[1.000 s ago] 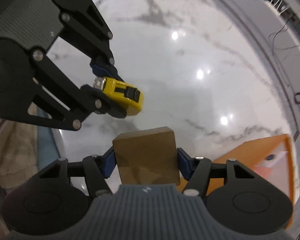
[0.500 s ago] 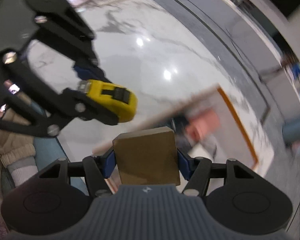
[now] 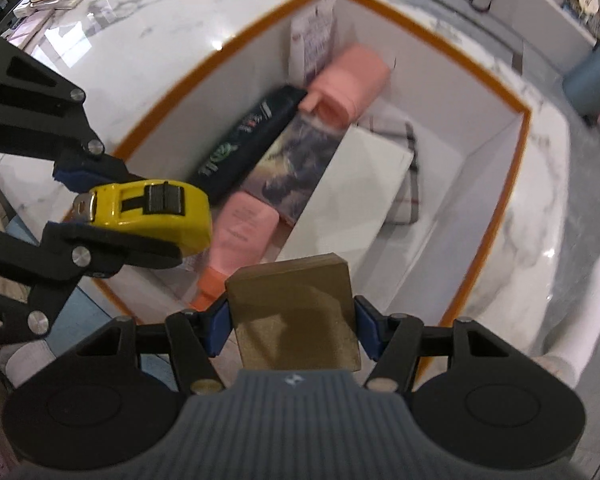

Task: Organize rigid objects
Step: 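Carry the tape measure and cardboard square over the orange box with both tools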

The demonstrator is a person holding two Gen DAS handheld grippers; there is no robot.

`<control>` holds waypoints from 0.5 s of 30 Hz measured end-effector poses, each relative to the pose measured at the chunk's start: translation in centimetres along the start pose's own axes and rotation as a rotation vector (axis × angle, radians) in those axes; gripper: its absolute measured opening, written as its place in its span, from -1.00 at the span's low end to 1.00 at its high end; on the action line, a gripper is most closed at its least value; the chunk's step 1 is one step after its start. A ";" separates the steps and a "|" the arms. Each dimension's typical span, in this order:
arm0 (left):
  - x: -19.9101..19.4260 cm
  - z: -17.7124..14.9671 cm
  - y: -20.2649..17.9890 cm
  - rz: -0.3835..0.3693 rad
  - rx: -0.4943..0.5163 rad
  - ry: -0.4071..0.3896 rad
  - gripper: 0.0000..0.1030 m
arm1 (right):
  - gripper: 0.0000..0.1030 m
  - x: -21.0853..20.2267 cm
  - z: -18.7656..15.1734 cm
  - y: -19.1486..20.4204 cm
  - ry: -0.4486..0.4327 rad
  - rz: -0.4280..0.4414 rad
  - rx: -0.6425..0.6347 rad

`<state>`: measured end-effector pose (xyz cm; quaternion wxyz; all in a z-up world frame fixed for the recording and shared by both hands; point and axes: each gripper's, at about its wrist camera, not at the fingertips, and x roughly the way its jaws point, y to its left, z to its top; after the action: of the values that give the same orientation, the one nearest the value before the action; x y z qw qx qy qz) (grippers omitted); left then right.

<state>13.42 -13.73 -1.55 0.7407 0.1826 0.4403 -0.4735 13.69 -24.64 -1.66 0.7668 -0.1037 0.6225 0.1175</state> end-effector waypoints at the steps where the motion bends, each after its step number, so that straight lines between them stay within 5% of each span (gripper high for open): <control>1: 0.4 0.1 0.2 -0.004 -0.003 0.006 -0.57 | 0.21 0.1 -0.2 0.0 0.009 0.010 0.004; 15: 3.7 0.4 0.6 -0.052 -0.023 0.054 -0.57 | 0.30 1.3 -0.7 -0.6 0.054 0.042 0.000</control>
<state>14.71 -15.69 -4.48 0.7180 0.1752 0.4700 -0.4826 13.50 -25.41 -3.07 0.7470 -0.0938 0.6451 0.1304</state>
